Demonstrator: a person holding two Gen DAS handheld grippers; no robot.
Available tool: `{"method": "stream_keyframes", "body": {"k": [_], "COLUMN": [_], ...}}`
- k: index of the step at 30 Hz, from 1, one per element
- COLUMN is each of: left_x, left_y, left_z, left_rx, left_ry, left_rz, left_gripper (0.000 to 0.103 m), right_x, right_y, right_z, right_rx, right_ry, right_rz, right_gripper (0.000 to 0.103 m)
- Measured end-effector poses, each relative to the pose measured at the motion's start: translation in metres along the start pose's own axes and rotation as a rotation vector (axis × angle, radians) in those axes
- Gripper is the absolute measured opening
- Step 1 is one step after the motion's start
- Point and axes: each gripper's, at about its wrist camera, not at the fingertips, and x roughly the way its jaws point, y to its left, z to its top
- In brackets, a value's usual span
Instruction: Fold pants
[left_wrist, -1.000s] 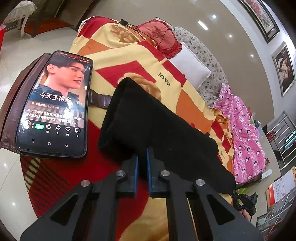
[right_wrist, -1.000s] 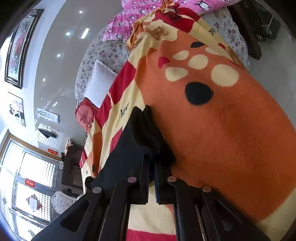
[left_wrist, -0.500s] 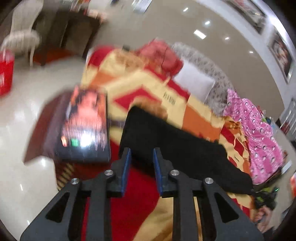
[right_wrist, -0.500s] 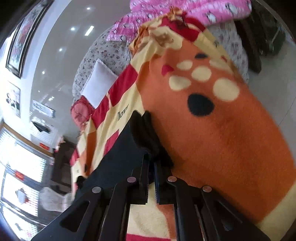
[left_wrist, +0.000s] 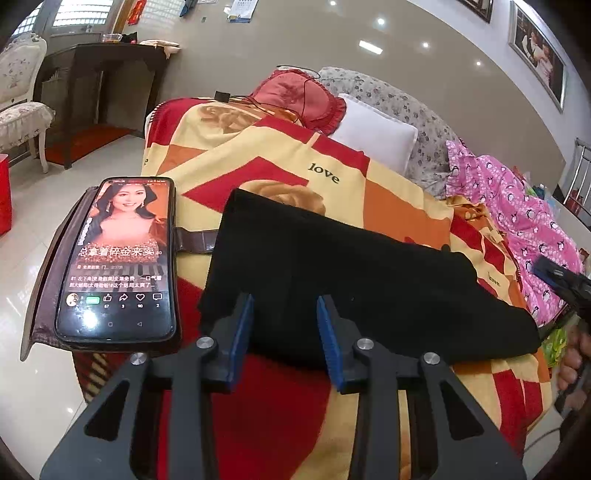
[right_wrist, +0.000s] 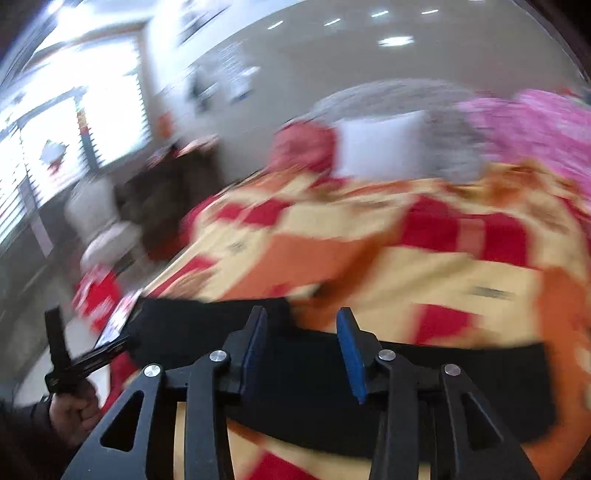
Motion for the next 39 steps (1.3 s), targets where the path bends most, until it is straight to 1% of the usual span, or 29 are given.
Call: {"method": "stream_keyframes", "body": {"k": [1,3,4,6,7,8,9,12,16,17,18,19,20,21,22,25,26,27,29,30,31,32,35,36,38,39], "left_x": [0.000,-0.002,-0.001,-0.002,-0.001,0.001,0.000,-0.001,-0.001,-0.001,-0.001,-0.001,-0.001,-0.002,-0.001,-0.002,-0.001,-0.001,-0.001,-0.001,-0.001,-0.001,-0.001,0.000,0.000,0.000], "left_y": [0.001,0.002,0.003,0.005,0.006,0.006,0.007,0.010,0.013,0.013,0.014,0.014,0.015,0.015,0.015,0.016,0.016,0.015,0.015,0.015,0.015,0.015,0.015,0.015,0.016,0.016], "left_z": [0.000,0.000,0.001,-0.001,-0.001,-0.003,-0.003,-0.004,-0.006,-0.006,-0.006,-0.006,-0.007,-0.008,-0.008,-0.008,-0.008,-0.008,-0.008,-0.008,-0.007,-0.007,-0.007,-0.007,-0.007,-0.007], "left_rx": [-0.002,-0.011,-0.015,-0.018,-0.019,-0.019,-0.021,-0.034,-0.049,-0.051,-0.053,-0.054,-0.055,-0.055,-0.054,-0.055,-0.054,-0.053,-0.051,-0.050,-0.049,-0.049,-0.047,-0.046,-0.049,-0.050], "left_ry": [-0.002,-0.005,-0.005,-0.008,-0.009,-0.011,-0.013,-0.020,-0.027,-0.029,-0.031,-0.032,-0.034,-0.035,-0.036,-0.037,-0.037,-0.037,-0.037,-0.037,-0.037,-0.037,-0.038,-0.038,-0.038,-0.039], "left_rz": [-0.003,-0.017,-0.024,-0.034,-0.037,-0.040,-0.043,-0.058,-0.078,-0.080,-0.082,-0.083,-0.084,-0.084,-0.086,-0.093,-0.093,-0.093,-0.093,-0.094,-0.096,-0.098,-0.098,-0.099,-0.104,-0.106], "left_gripper": [0.034,0.034,0.034,0.034,0.034,0.034,0.034,0.034,0.034,0.034,0.034,0.034,0.034,0.034,0.034,0.034,0.034,0.034,0.034,0.034,0.034,0.034,0.034,0.034,0.034,0.034], "right_x": [0.017,0.058,0.080,0.111,0.129,0.144,0.148,0.153,0.153,0.152,0.148,0.141,0.138,0.135,0.136,0.151,0.159,0.171,0.194,0.210,0.216,0.217,0.219,0.216,0.203,0.191], "right_y": [0.012,0.035,0.043,0.043,0.034,0.024,0.016,0.012,0.015,0.018,0.025,0.034,0.046,0.065,0.081,0.135,0.150,0.165,0.178,0.178,0.177,0.175,0.173,0.173,0.171,0.168], "right_z": [0.002,0.002,0.002,0.005,0.005,0.004,0.007,0.008,0.009,0.012,0.016,0.022,0.030,0.034,0.036,0.032,0.029,0.025,0.018,0.014,0.014,0.016,0.021,0.022,0.024,0.025], "right_rx": [-0.025,-0.075,-0.092,-0.134,-0.115,-0.085,-0.066,-0.040,-0.046,-0.034,-0.037,-0.053,-0.071,-0.095,-0.116,-0.195,-0.228,-0.269,-0.297,-0.298,-0.286,-0.271,-0.235,-0.230,-0.228,-0.223], "right_ry": [0.029,0.124,0.174,0.240,0.294,0.346,0.324,0.331,0.333,0.341,0.326,0.300,0.273,0.253,0.253,0.304,0.321,0.347,0.396,0.425,0.413,0.389,0.394,0.393,0.350,0.323], "right_rz": [0.012,0.051,0.050,-0.042,-0.096,-0.106,-0.091,-0.101,-0.114,-0.132,-0.162,-0.153,-0.124,-0.070,-0.017,0.162,0.181,0.183,0.153,0.099,0.086,0.092,0.077,0.077,0.084,0.088], "right_gripper": [0.040,0.036,0.036,0.031,0.028,0.021,0.020,0.019,0.019,0.017,0.019,0.023,0.022,0.022,0.022,0.021,0.021,0.021,0.021,0.021,0.022,0.021,0.021,0.021,0.022,0.025]}}
